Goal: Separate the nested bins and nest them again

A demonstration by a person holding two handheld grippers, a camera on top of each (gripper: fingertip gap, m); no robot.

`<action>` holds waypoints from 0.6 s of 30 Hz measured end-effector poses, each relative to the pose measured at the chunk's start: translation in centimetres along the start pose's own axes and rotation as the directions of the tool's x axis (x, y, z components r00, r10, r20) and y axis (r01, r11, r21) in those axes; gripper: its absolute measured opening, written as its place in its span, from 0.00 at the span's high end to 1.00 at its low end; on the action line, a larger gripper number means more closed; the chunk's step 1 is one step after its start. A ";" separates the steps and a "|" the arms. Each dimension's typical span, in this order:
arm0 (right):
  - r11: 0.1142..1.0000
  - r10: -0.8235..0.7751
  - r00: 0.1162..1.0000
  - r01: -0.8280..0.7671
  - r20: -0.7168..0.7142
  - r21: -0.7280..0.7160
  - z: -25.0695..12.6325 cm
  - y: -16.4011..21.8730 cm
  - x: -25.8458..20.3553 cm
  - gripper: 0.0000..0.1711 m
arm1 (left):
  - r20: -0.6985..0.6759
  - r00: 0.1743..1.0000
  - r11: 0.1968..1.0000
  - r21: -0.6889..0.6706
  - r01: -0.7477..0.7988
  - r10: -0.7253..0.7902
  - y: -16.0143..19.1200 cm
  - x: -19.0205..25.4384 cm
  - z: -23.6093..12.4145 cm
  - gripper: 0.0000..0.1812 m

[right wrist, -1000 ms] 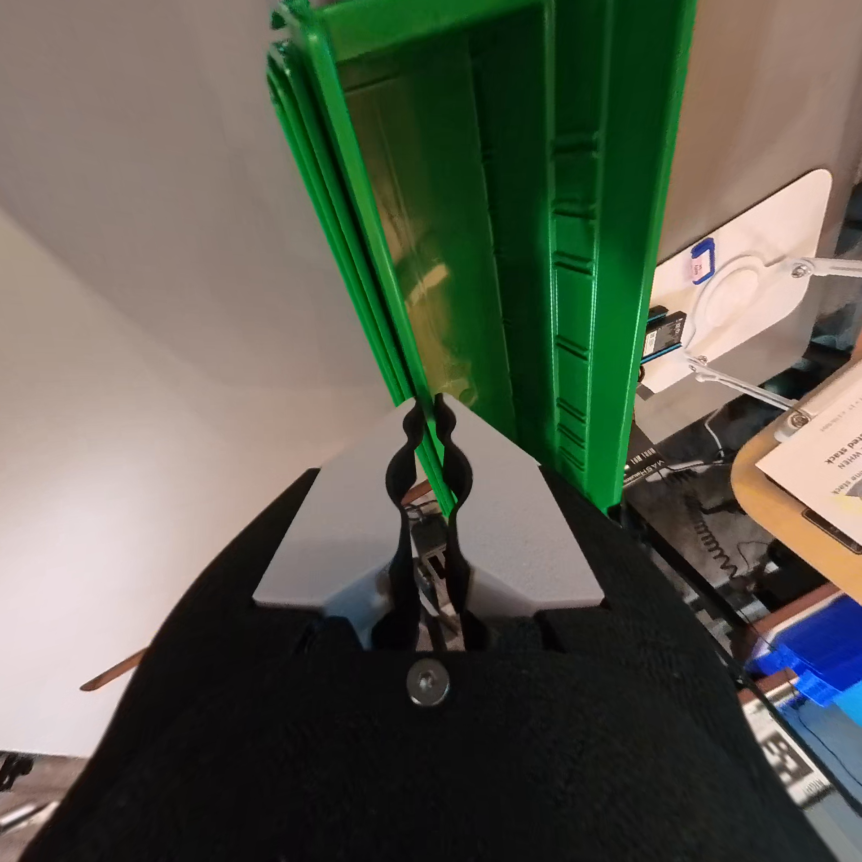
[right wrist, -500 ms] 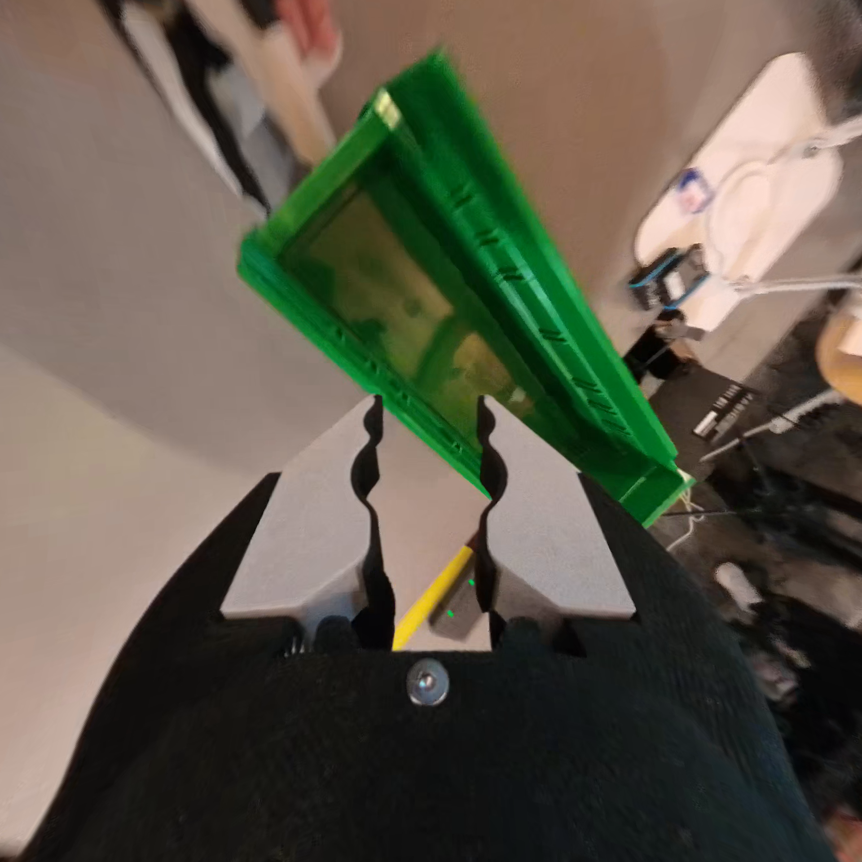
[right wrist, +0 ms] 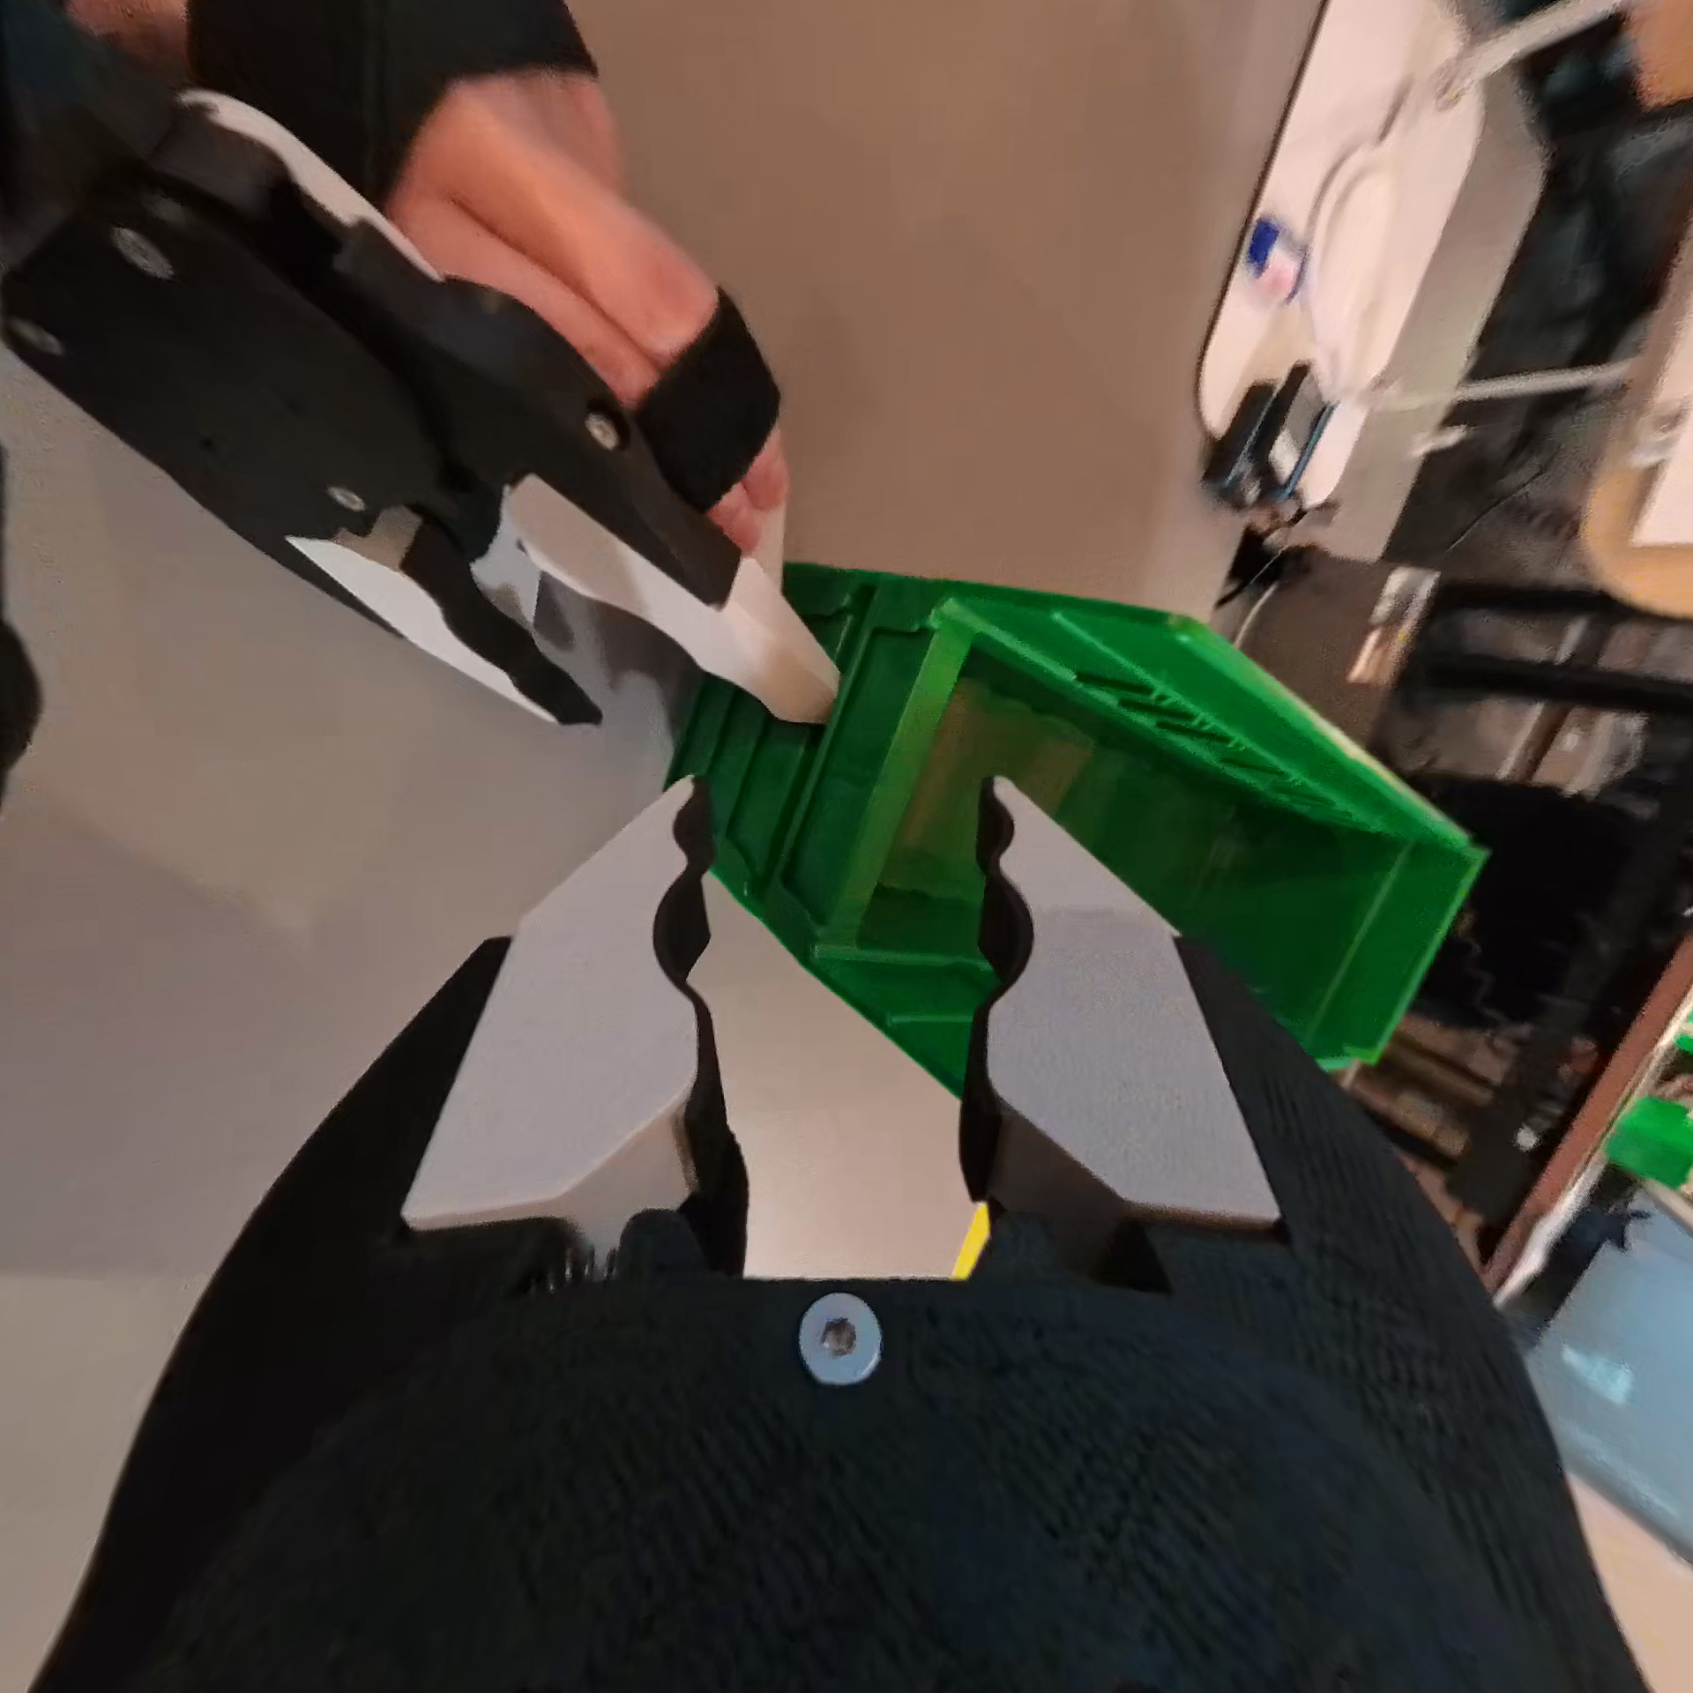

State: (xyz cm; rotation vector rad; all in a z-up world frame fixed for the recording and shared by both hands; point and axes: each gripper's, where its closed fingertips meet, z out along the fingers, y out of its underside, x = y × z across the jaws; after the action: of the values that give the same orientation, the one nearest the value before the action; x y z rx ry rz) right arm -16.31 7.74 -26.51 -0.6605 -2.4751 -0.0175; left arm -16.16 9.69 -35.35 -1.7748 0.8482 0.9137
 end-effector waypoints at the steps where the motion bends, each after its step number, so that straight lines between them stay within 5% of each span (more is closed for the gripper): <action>1: 0.998 0.023 0.999 -0.022 0.025 -0.054 0.4 0.2 0.1 0.67 | -0.005 1.000 1.000 0.010 -0.011 0.011 0.0 0.0 0.0 0.45; 12: 0.888 0.289 0.891 -0.112 0.351 -0.447 4.7 2.5 -0.5 0.82 | -0.015 0.999 0.998 0.036 -0.043 0.044 0.2 0.3 -0.1 0.43; 13: 0.876 0.322 0.858 -0.109 0.401 -0.470 4.8 2.8 -1.2 0.88 | -0.014 0.999 0.998 0.035 -0.046 0.047 0.2 0.3 -0.1 0.43; 18: 0.881 0.342 0.809 -0.099 0.477 -0.463 4.5 3.0 -1.6 0.90 | -0.032 0.999 0.998 0.052 -0.017 0.019 -0.1 0.4 -0.1 0.43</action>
State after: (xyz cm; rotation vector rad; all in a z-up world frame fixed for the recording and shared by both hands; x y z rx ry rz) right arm -16.16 10.38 -31.48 -1.3056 -2.9510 -0.3212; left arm -15.86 9.58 -35.64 -1.7435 0.9019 0.8692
